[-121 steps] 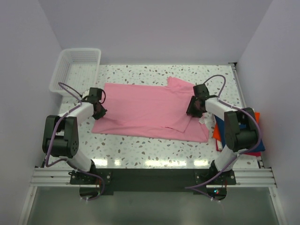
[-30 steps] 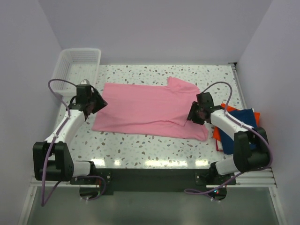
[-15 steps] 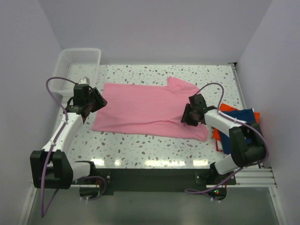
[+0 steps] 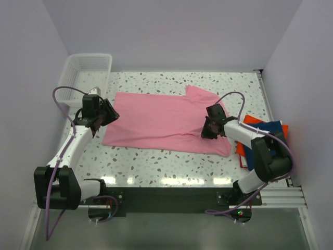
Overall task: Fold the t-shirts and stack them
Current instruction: Fold the tshirt
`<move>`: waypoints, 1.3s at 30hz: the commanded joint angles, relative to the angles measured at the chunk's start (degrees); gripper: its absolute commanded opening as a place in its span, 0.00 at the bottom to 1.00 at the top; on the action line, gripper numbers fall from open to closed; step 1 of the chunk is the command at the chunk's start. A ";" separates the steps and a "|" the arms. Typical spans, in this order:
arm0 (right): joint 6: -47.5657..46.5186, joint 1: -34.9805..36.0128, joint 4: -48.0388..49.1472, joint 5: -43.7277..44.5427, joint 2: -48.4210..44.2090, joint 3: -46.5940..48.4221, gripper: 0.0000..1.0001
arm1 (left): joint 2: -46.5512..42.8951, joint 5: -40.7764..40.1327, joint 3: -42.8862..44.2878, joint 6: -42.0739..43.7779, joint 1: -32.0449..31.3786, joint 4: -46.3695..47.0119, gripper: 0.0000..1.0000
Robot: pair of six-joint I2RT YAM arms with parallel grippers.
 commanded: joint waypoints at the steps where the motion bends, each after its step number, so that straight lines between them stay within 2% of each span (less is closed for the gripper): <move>1: 0.00 0.21 0.84 1.34 1.01 5.25 0.02 | 0.12 0.63 -0.28 1.40 -0.19 1.05 0.45; 16: -1.94 0.47 -0.92 -1.38 15.15 22.48 0.00 | 1.70 0.45 0.69 2.19 -0.19 0.87 0.43; 22: -1.76 1.00 -0.04 -2.00 18.76 25.74 0.02 | 2.14 0.98 0.16 1.93 -0.19 1.40 0.44; 28: -2.20 1.44 1.45 -5.16 20.61 29.08 0.19 | 3.72 2.82 -1.07 -0.09 -0.19 3.15 0.45; 31: -3.08 1.53 1.72 -5.26 20.61 30.40 0.51 | 6.52 3.96 -0.90 -1.23 -0.11 5.17 0.45; 32: -3.17 1.44 1.02 -4.82 20.00 30.67 0.56 | 7.41 4.23 0.06 -1.24 -0.19 5.62 0.46; 34: -3.96 1.53 -0.04 -3.85 18.77 31.11 0.60 | 10.30 3.97 1.65 -1.67 -0.19 6.06 0.46; 39: -4.14 1.44 -1.36 1.33 12.54 27.17 0.61 | 17.07 2.30 7.62 -2.47 -1.16 8.34 0.46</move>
